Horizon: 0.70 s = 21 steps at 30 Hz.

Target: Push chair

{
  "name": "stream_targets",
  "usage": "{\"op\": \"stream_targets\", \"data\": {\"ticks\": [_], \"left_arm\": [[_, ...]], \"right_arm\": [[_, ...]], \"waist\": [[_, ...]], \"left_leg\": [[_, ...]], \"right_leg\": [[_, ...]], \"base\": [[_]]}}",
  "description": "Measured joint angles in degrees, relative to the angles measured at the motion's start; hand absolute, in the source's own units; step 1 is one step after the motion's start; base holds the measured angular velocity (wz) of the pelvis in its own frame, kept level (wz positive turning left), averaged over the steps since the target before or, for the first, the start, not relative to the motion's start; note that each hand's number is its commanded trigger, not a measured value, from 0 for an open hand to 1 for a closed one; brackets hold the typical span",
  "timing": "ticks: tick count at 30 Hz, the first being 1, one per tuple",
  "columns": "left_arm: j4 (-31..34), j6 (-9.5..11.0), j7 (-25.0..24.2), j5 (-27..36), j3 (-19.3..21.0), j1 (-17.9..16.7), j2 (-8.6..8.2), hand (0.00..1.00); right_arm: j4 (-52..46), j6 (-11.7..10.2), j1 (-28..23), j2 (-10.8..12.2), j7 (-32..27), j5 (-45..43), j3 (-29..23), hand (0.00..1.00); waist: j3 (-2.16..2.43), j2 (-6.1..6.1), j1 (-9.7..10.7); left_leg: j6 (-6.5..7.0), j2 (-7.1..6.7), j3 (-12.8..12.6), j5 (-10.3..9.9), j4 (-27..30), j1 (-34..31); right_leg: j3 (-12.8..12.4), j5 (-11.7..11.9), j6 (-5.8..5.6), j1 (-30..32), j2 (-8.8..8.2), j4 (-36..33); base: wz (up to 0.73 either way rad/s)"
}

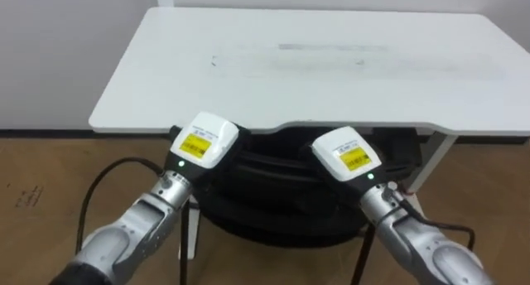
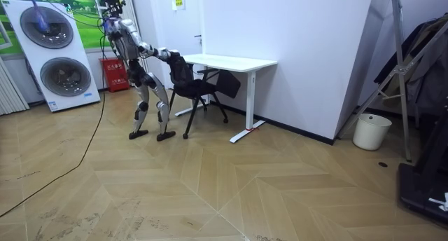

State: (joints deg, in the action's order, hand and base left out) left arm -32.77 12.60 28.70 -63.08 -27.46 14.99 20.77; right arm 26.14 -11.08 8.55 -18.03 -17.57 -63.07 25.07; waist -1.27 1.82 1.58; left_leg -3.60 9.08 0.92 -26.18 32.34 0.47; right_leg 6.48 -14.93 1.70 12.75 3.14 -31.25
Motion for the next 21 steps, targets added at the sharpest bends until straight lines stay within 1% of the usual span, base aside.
{"op": "stream_targets", "data": {"ticks": [1,2,3,4,5,6,7,8,9,10,11,12,13,16,18,21], "left_arm": [[0.1,-1.6,-0.8,0.3,0.4,0.0,-1.44,0.00],[0.1,-2.4,-1.1,0.5,0.6,0.0,-2.29,0.00],[0.1,-3.8,-2.1,0.6,1.3,-0.6,-3.67,0.00],[0.1,-4.6,-2.6,0.7,2.2,-1.7,-4.71,0.00],[0.4,-4.7,-2.5,0.8,2.4,-1.9,-5.03,0.00],[0.8,-5.1,-3.2,1.4,3.1,-1.9,-5.68,0.00],[0.8,-5.2,-3.9,1.9,3.9,-2.1,-6.21,0.00],[0.9,-5.2,-4.2,2.5,4.2,-2.2,-6.52,0.00],[1.4,-5.2,-4.7,3.2,4.6,-2.5,-6.84,0.00],[1.5,-5.2,-5.0,4.3,4.8,-2.4,-6.84,0.00],[1.7,-5.2,-5.2,5.0,4.8,-2.4,-6.80,0.00],[1.7,-5.1,-5.3,5.9,5.2,-2.3,-6.79,0.00],[1.7,-5.1,-5.3,6.8,5.6,-2.3,-6.77,0.00],[1.6,-5.5,-5.7,8.6,7.1,-2.3,-6.69,0.00],[2.0,-6.1,-5.6,9.7,7.3,-2.2,-6.72,0.00],[2.0,-6.2,-5.6,12.5,7.3,-2.0,-6.74,0.00]], "right_arm": [[0.6,0.0,0.0,0.3,0.3,0.7,-0.5,0.00],[0.8,0.0,0.0,0.3,0.6,1.2,-0.8,0.00],[1.4,-0.1,-0.1,0.3,1.0,2.9,-1.1,0.00],[1.7,-0.1,-0.1,0.3,1.2,4.1,-1.1,0.00],[1.7,-0.1,-0.1,0.3,1.2,4.5,-1.2,0.00],[1.7,-0.1,0.0,0.4,1.4,4.8,-1.5,0.00],[1.8,0.0,0.2,0.4,1.6,4.8,-1.8,0.00],[1.8,0.0,0.2,0.3,1.6,5.0,-2.0,0.00],[1.8,0.2,0.2,0.3,1.7,5.4,-2.3,0.00],[1.7,0.6,0.3,0.3,2.2,5.4,-2.6,0.00],[1.6,0.7,0.3,0.4,2.3,5.3,-2.9,0.00],[1.6,0.6,0.3,0.3,2.4,5.2,-3.2,0.00],[1.7,0.6,0.2,0.3,2.4,5.2,-3.4,0.00],[1.6,0.5,-0.1,0.4,2.4,5.2,-3.5,0.00],[1.1,0.5,-0.1,0.3,2.4,5.2,-3.5,0.00],[0.5,0.4,-0.1,0.1,2.2,5.6,-3.6,0.00]], "waist": [[-0.03,0.70,0.1],[-0.02,1.05,-0.1],[0.23,1.56,-0.4],[0.47,1.73,-0.5],[0.56,1.86,-0.6],[0.80,2.22,-0.7],[0.96,2.33,-0.9],[0.99,2.25,-1.0],[1.08,2.12,-1.4],[1.07,1.95,-1.5],[1.04,1.85,-1.5],[1.09,2.00,-1.3],[1.05,2.03,-1.1],[0.96,1.95,-0.5],[0.89,1.73,-0.3],[1.04,1.33,-0.1]], "left_leg": [[-0.06,-0.15,0.8,1.1,-1.1,-0.1],[-0.08,-0.17,0.9,1.7,-1.4,-0.1],[-0.38,-0.48,0.9,2.6,-2.8,0.1],[-0.14,-1.06,1.0,3.5,-4.3,0.2],[-0.42,-1.45,1.0,4.2,-5.3,0.4],[-0.56,-2.38,0.7,5.3,-7.1,0.8],[-0.17,-3.56,0.1,6.3,-9.1,1.5],[-0.03,-4.01,-0.2,6.8,-10.1,1.8],[0.33,-4.56,-0.7,7.6,-11.9,2.6],[0.61,-5.16,-0.8,8.5,-13.8,3.2],[0.66,-5.35,-0.8,9.0,-14.3,3.2],[0.66,-5.77,-0.8,9.9,-15.5,3.4],[0.71,-5.97,-0.9,10.6,-16.9,4.0],[0.69,-6.01,-0.9,11.6,-19.3,5.2],[0.74,-6.01,-0.9,12.0,-20.0,5.2],[0.96,-6.07,-1.0,12.4,-20.7,5.2]], "right_leg": [[-0.3,0.0,0.00,-0.5,0.19,0.9],[-0.5,0.0,0.00,-0.6,0.29,1.2],[-2.2,0.1,-0.12,-0.6,1.22,1.8],[-4.8,1.0,-0.27,-0.6,2.06,2.9],[-5.9,2.0,-0.25,-0.6,2.46,3.6],[-8.5,4.7,-0.31,-0.7,2.95,5.2],[-11.2,8.4,-0.11,-1.0,3.09,6.9],[-12.0,9.5,-0.05,-1.1,3.07,7.6],[-13.1,10.4,-0.55,-1.5,2.92,9.0],[-13.9,11.5,-0.81,-1.8,2.74,10.3],[-13.9,12.0,-0.81,-1.9,2.54,10.9],[-13.9,12.6,-0.96,-1.9,2.07,11.8],[-13.9,13.1,-0.99,-2.4,1.81,12.8],[-13.9,14.0,-1.14,-3.6,1.65,15.0],[-14.0,14.7,-1.23,-3.8,1.62,16.3],[-14.5,15.6,-1.40,-4.3,1.59,17.8]], "base": [[0.48],[0.39],[0.21],[0.09],[-0.05],[-0.20],[-0.26],[-0.35],[-0.33],[-0.27],[-0.11],[0.00],[0.00],[0.01],[-0.02],[-0.04]]}}
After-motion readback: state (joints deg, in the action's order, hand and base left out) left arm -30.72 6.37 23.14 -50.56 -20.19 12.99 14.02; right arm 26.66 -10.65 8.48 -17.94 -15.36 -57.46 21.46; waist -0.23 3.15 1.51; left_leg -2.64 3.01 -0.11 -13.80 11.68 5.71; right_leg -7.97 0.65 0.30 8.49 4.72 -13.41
